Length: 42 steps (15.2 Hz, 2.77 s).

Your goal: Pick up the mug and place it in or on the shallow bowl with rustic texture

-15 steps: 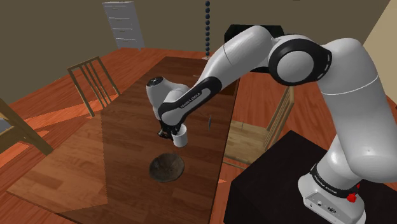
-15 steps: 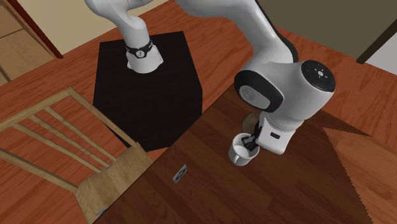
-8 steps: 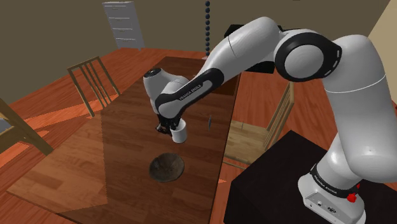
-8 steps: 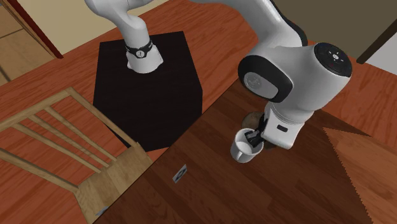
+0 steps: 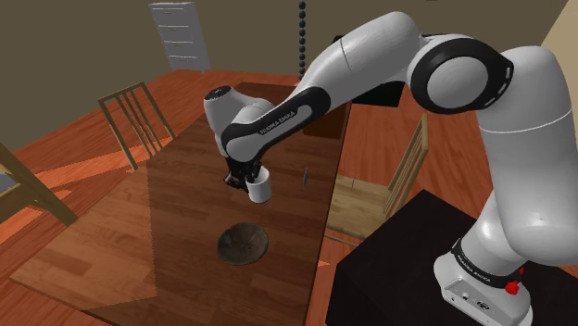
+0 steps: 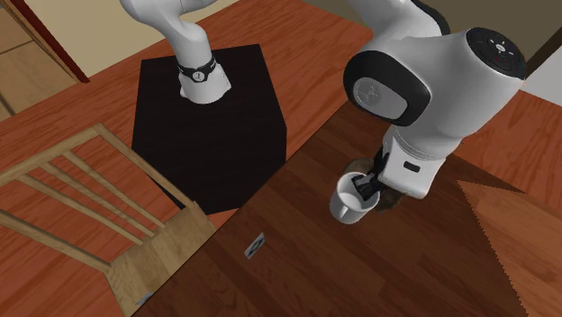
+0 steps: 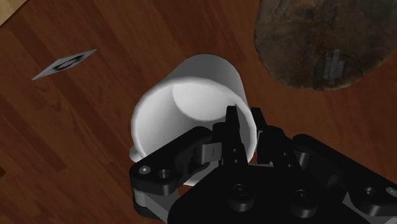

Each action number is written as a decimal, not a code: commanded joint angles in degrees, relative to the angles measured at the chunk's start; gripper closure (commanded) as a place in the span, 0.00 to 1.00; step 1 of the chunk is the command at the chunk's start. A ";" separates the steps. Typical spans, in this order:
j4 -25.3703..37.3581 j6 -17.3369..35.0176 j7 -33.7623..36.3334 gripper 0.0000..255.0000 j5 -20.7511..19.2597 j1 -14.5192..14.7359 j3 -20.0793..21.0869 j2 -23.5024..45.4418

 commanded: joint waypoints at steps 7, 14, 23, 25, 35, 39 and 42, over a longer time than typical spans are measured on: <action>3.15 -3.35 8.14 1.00 -0.40 6.94 1.93 0.48; 4.88 -2.96 11.97 1.00 -1.20 10.31 2.33 2.94; 3.55 1.86 12.82 1.00 -2.41 10.74 1.50 6.54; 3.41 2.87 13.01 1.00 -2.69 10.86 1.29 7.43; 3.32 4.16 13.25 1.00 -3.05 11.03 1.01 8.66; 3.35 4.15 13.25 0.00 -3.05 11.04 1.01 8.67; 3.63 2.84 13.05 0.00 -2.72 10.94 1.27 7.62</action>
